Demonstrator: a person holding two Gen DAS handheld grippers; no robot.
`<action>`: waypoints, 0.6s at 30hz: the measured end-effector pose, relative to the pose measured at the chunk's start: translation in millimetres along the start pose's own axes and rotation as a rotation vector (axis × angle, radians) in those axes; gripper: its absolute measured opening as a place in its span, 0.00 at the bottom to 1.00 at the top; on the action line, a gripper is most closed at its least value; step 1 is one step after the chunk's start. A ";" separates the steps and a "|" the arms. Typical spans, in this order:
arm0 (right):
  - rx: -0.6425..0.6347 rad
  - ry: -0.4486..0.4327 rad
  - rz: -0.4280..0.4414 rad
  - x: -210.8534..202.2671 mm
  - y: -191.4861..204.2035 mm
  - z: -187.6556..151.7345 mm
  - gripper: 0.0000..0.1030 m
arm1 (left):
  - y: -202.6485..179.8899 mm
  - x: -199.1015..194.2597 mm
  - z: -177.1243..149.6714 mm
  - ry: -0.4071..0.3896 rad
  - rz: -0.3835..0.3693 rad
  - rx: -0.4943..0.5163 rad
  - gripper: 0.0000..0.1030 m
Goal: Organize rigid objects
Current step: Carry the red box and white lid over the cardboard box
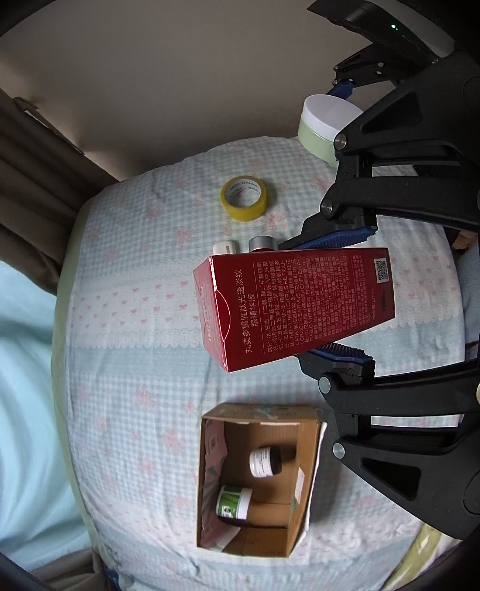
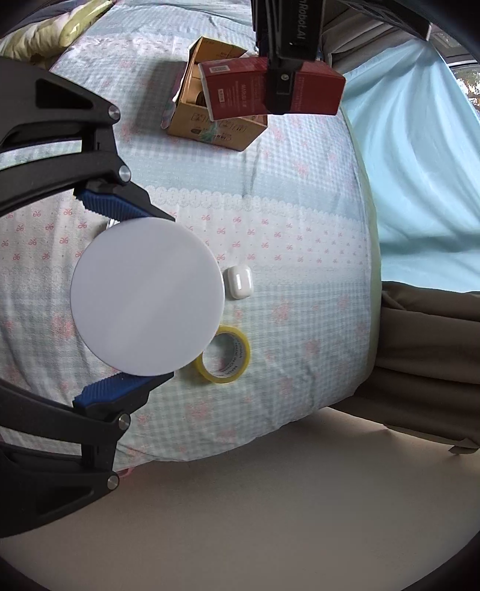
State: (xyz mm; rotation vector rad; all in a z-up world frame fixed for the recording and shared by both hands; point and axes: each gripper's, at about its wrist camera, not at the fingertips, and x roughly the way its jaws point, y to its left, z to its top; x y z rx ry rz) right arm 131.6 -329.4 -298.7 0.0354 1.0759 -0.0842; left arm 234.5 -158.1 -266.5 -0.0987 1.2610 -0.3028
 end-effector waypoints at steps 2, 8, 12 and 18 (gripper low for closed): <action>-0.020 -0.012 0.000 -12.3 16.0 6.9 0.65 | 18.0 -19.8 -3.0 -0.016 -0.014 -0.011 0.38; -0.036 -0.043 0.020 -40.9 74.4 28.1 0.65 | 83.4 -64.6 -3.8 -0.051 -0.032 -0.024 0.38; -0.052 -0.062 0.029 -49.9 127.6 40.8 0.65 | 136.2 -87.0 0.4 -0.057 -0.036 -0.015 0.38; -0.030 -0.051 0.063 -47.4 206.7 56.9 0.65 | 219.0 -99.7 7.6 -0.049 -0.034 -0.001 0.38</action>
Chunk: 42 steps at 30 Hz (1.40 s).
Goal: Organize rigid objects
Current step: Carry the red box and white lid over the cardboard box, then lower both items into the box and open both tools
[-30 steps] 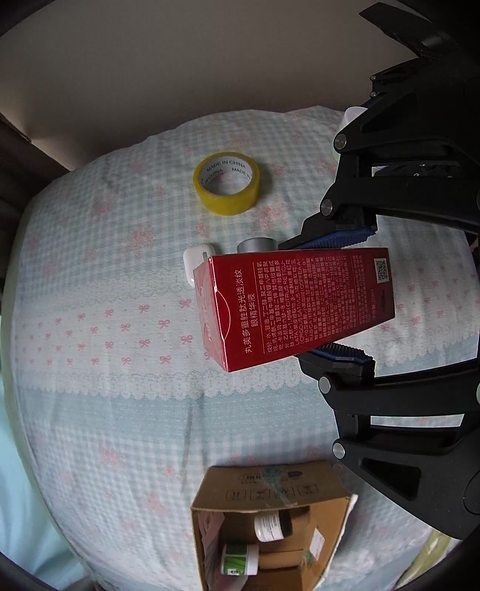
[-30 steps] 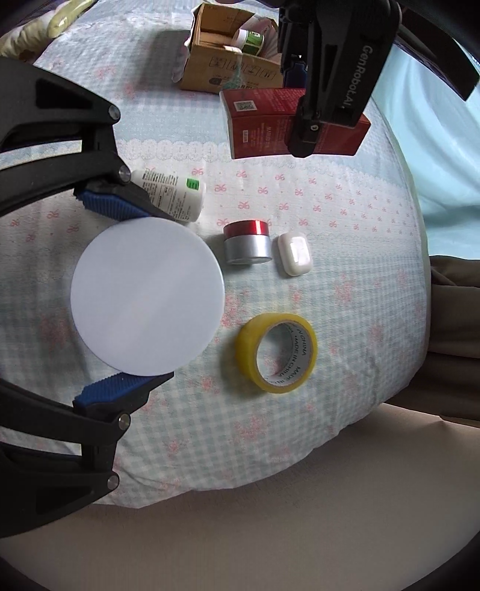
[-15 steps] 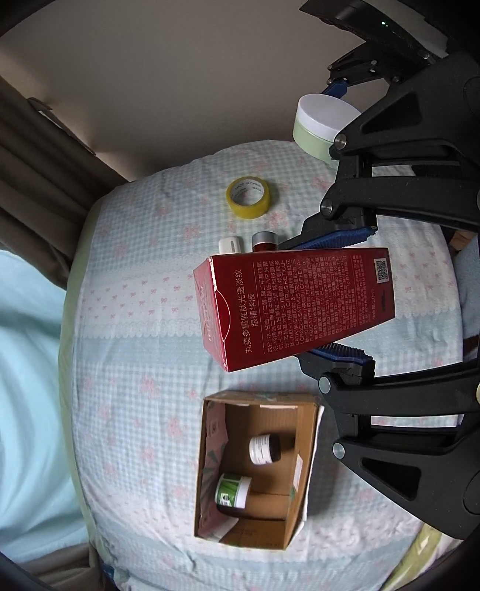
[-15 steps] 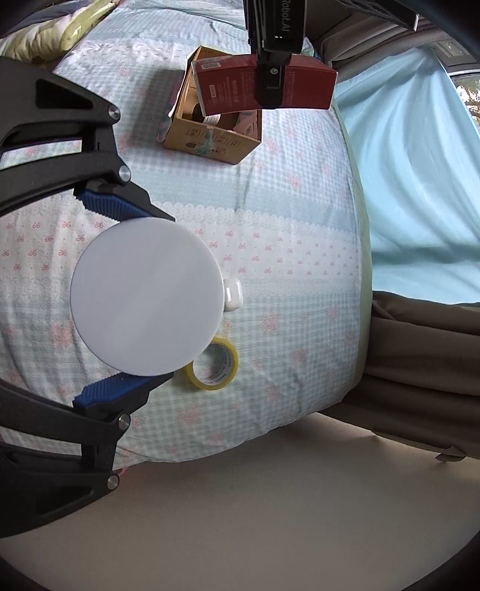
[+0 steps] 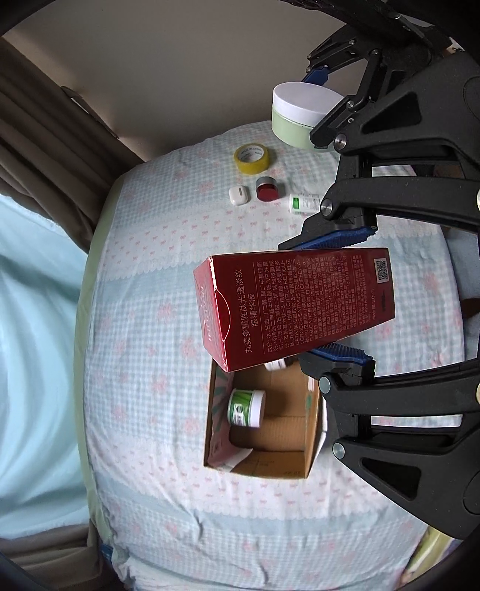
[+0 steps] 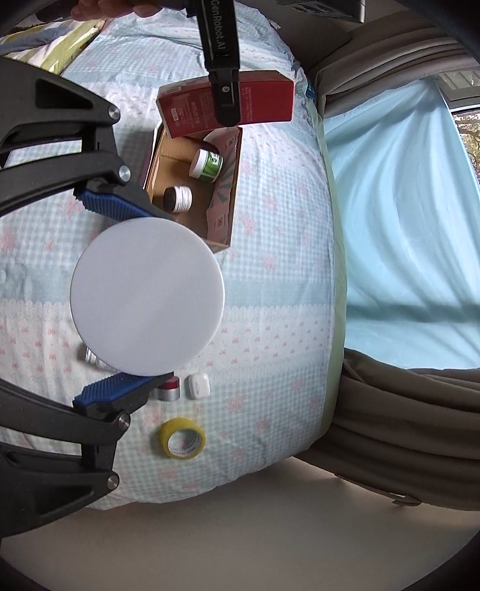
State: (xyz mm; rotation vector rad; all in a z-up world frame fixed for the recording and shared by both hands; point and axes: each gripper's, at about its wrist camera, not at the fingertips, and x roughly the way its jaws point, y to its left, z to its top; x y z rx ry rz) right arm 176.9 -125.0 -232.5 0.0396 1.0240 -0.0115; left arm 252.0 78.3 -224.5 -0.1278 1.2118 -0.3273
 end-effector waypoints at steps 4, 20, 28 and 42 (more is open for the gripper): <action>0.010 0.020 0.023 15.9 48.7 3.1 0.65 | 53.4 6.4 8.1 0.024 0.012 0.006 0.38; -0.032 0.177 0.130 160.0 151.9 13.8 0.65 | 183.9 110.1 25.4 0.118 0.096 -0.040 0.38; -0.025 0.258 0.116 238.5 151.4 14.4 0.65 | 206.6 177.1 13.9 0.189 0.098 -0.041 0.38; 0.003 0.346 0.148 291.6 153.5 23.0 0.66 | 196.1 218.1 1.1 0.248 0.140 0.092 0.39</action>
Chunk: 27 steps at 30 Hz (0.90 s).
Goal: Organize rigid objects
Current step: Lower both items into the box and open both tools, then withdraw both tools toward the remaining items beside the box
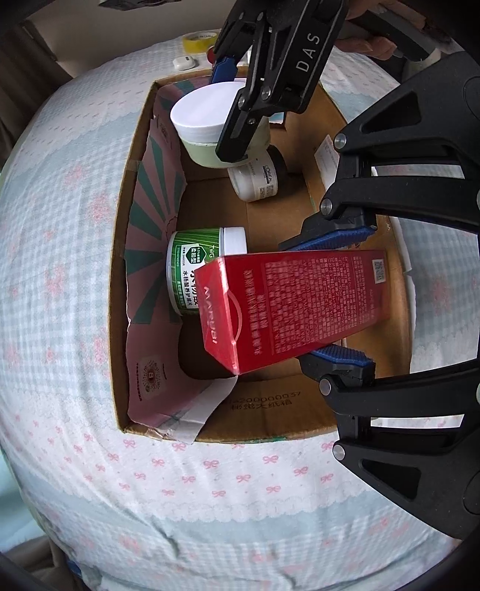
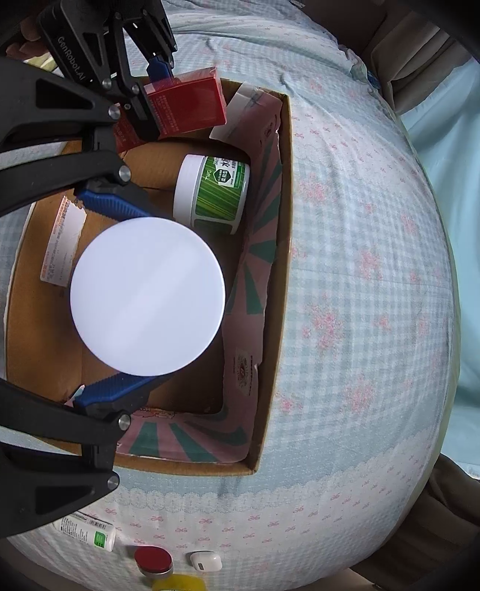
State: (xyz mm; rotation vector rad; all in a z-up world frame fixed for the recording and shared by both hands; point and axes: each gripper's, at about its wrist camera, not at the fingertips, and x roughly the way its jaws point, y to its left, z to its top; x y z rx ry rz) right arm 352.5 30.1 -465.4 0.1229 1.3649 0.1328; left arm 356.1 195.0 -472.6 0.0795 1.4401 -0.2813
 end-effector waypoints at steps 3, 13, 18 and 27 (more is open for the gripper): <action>0.003 0.014 0.015 7.0 1.4 3.7 0.66 | -7.5 -2.5 2.2 -0.005 -0.003 0.042 0.55; 0.059 0.031 0.072 9.7 -12.1 -5.7 1.00 | -7.9 -9.3 -4.0 -0.024 0.057 0.054 1.00; 0.067 0.032 0.073 0.2 -17.3 -11.1 1.00 | -7.6 -14.7 -11.9 -0.028 0.058 0.046 1.00; 0.081 -0.007 0.073 -30.4 -18.0 -26.8 1.00 | -2.7 -48.1 -25.9 -0.050 0.066 0.008 1.00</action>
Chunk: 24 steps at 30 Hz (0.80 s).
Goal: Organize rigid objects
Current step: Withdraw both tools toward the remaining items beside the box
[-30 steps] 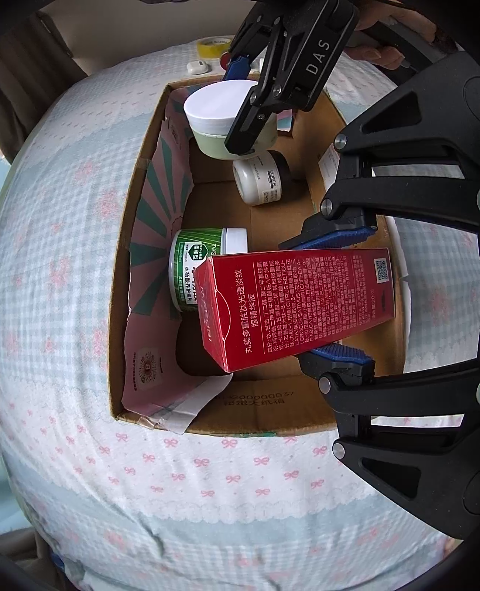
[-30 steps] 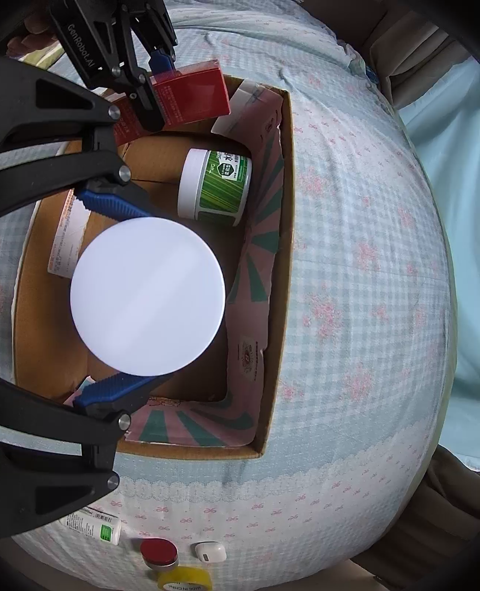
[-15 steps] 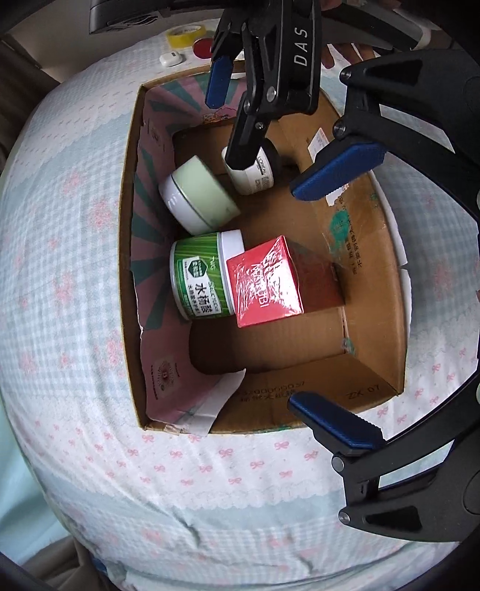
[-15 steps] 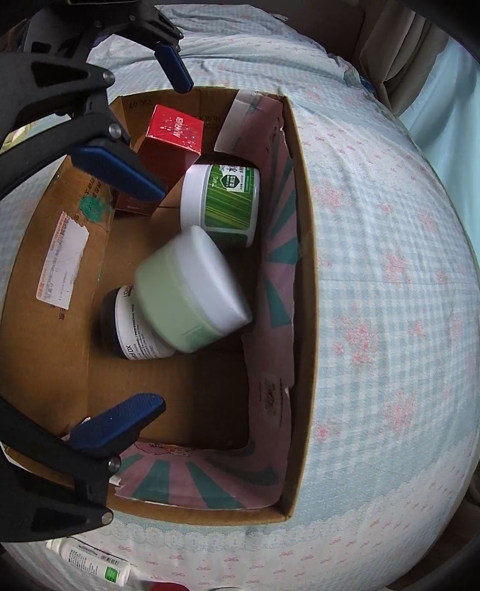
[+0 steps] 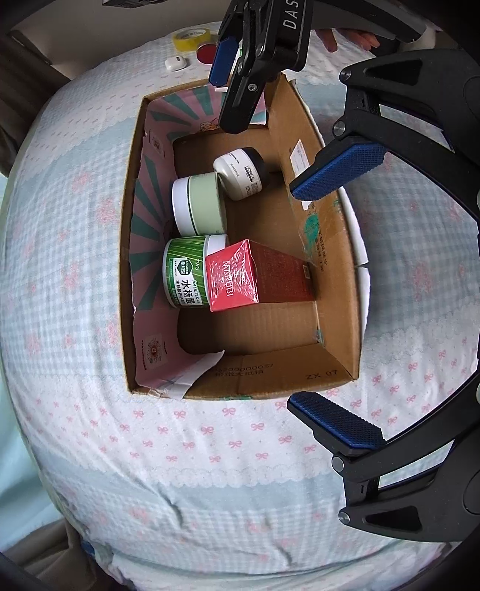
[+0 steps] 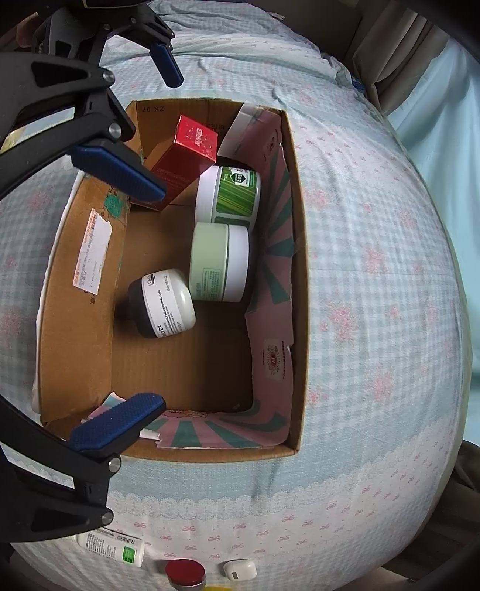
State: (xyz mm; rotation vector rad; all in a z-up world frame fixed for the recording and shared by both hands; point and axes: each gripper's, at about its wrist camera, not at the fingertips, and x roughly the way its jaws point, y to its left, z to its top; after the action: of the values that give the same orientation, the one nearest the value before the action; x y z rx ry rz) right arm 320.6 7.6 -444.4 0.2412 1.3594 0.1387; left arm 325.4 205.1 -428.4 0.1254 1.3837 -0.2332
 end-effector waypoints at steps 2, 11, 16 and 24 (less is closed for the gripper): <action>0.003 -0.010 0.002 -15.5 3.0 -3.9 1.00 | 0.6 -20.2 -1.9 -0.025 0.007 -0.003 1.00; -0.088 -0.054 -0.101 -107.9 31.1 -26.3 1.00 | 1.2 -128.4 -12.7 -0.147 0.008 -0.038 1.00; -0.064 -0.094 -0.120 -161.6 25.1 -48.1 1.00 | -15.2 -177.1 -23.3 -0.207 -0.002 -0.041 1.00; -0.006 -0.230 -0.185 -245.0 -24.0 -86.7 1.00 | -76.4 -217.6 -39.9 -0.258 -0.053 -0.032 1.00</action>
State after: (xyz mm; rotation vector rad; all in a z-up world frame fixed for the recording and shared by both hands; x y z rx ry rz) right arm 184.2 -66.0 -234.4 0.1211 1.1458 -0.0385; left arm 232.7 159.4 -218.4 0.0310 1.1341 -0.2620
